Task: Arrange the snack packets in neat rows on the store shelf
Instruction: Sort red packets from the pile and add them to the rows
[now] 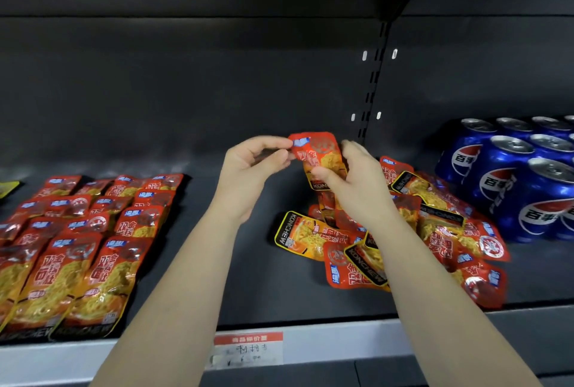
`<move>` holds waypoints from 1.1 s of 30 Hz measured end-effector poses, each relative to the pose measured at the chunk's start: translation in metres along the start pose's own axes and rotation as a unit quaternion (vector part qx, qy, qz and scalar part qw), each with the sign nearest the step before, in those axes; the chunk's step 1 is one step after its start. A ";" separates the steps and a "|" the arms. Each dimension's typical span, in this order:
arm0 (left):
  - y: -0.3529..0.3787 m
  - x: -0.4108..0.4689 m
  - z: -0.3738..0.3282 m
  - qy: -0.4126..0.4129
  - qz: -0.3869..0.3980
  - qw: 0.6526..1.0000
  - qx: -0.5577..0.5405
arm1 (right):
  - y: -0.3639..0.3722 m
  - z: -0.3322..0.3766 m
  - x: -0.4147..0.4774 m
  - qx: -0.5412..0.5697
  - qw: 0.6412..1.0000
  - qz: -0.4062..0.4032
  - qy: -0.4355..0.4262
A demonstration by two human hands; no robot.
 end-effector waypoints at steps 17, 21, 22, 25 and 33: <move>-0.023 0.000 0.021 -0.168 0.116 0.894 0.398 | -0.004 -0.004 0.000 0.012 0.997 -0.024 0.075; -0.033 0.003 0.018 -0.138 -0.063 0.895 0.418 | -0.002 -0.005 0.000 0.016 0.997 -0.014 0.075; -0.034 0.003 0.016 -0.139 -0.099 0.900 0.402 | -0.002 -0.005 0.000 0.016 0.997 -0.013 0.076; -0.037 0.004 0.016 -0.141 -0.159 0.932 0.295 | -0.001 -0.005 0.000 0.015 0.997 -0.009 0.073; -0.033 0.003 0.009 -0.159 -0.179 0.956 0.172 | 0.003 -0.005 -0.001 0.016 0.997 0.001 0.080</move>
Point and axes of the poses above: each hand's wrist, its own x-axis towards the middle knuckle, its own y-axis out of the palm, z = x × y, the point moved 2 cm from there along x, towards the middle knuckle, and after that the axes turned 4 degrees about -y, right-handed, at the moved point
